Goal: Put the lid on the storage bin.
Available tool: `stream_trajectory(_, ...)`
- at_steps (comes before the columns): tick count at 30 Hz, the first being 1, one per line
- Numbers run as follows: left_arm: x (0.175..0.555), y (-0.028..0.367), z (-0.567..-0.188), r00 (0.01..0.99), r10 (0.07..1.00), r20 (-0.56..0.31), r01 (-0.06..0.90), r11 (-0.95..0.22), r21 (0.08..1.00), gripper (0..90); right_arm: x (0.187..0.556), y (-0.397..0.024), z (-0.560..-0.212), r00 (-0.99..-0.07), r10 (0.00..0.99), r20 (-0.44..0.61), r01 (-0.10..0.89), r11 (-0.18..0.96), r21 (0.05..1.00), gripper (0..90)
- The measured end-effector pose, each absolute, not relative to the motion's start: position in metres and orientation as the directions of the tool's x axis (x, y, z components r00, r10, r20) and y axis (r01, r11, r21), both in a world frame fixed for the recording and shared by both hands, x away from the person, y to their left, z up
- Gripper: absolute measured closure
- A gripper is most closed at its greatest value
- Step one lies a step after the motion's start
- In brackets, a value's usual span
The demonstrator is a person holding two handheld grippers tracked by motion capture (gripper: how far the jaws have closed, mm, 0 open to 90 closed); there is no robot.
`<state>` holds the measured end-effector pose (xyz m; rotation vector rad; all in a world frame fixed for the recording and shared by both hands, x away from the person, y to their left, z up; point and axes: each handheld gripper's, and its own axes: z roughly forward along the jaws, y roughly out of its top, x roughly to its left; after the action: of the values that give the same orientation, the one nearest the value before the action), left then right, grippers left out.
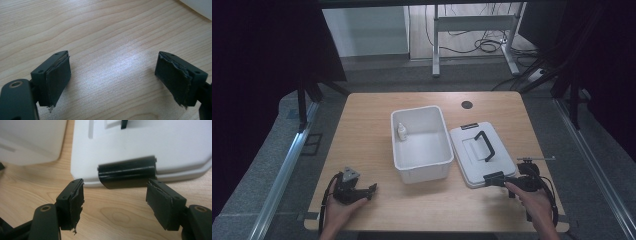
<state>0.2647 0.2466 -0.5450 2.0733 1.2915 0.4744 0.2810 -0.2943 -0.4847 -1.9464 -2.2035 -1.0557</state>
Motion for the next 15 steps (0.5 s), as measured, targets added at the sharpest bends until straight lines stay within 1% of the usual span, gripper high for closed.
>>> stream_trajectory(3,0.263,0.247,-0.545,0.461,0.887,-0.026,0.655,-0.320,0.685,13.1,0.279,-0.296,-0.484,-0.239,0.880,0.411,0.886,0.024,0.464,30.7)
stream_trajectory(5,0.262,0.246,-0.545,0.463,0.886,-0.021,0.651,-0.324,0.686,13.1,0.278,-0.300,-0.482,-0.243,0.879,0.410,0.885,0.027,0.465,35.0)
stream_trajectory(7,0.261,0.246,-0.545,0.463,0.886,-0.021,0.651,-0.325,0.686,13.1,0.278,-0.303,-0.481,-0.243,0.875,0.418,0.884,0.023,0.466,36.3)
stream_trajectory(9,0.261,0.245,-0.545,0.464,0.885,-0.025,0.653,-0.323,0.685,13.2,0.280,-0.307,-0.479,-0.230,0.876,0.425,0.882,0.004,0.471,36.8)
stream_trajectory(11,0.261,0.246,-0.545,0.464,0.885,-0.032,0.656,-0.319,0.684,13.0,0.285,-0.308,-0.478,-0.217,0.886,0.410,0.879,-0.005,0.476,36.7)
stream_trajectory(15,0.262,0.246,-0.545,0.464,0.885,-0.033,0.657,-0.319,0.683,12.9,0.290,-0.303,-0.480,-0.217,0.890,0.400,0.881,0.002,0.473,36.7)
